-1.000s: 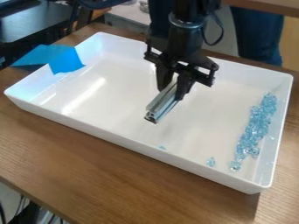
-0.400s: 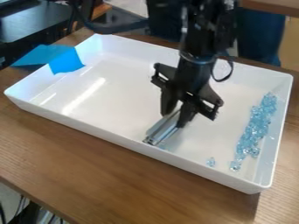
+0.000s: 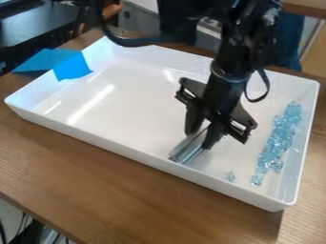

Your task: Sweep into pile

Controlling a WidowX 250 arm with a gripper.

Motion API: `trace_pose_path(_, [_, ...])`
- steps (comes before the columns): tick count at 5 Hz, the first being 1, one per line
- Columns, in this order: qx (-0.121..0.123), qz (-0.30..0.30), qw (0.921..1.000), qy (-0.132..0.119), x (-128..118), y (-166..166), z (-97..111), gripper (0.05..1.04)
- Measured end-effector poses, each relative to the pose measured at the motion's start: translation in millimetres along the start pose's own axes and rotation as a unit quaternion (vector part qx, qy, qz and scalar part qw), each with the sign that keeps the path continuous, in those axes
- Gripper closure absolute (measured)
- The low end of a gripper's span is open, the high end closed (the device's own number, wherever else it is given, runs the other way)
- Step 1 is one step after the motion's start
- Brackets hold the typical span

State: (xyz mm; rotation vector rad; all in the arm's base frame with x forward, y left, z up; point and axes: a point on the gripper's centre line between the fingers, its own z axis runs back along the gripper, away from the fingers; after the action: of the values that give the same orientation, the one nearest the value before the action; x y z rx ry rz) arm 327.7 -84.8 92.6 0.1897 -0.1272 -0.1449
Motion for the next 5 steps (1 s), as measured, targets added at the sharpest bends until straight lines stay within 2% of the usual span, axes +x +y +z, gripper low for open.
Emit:
trace_pose_path(2, [-0.013, 0.032, 0.9994, -0.005, 19.7, -26.0, 0.5, 0.73])
trace_pose_path(4, [-0.05, 0.09, 0.9946, 0.005, 34.5, -57.3, 6.5, 0.73])
trace_pose_path(5, [-0.075, 0.102, 0.9918, 0.012, 31.4, -73.1, 10.9, 0.73])
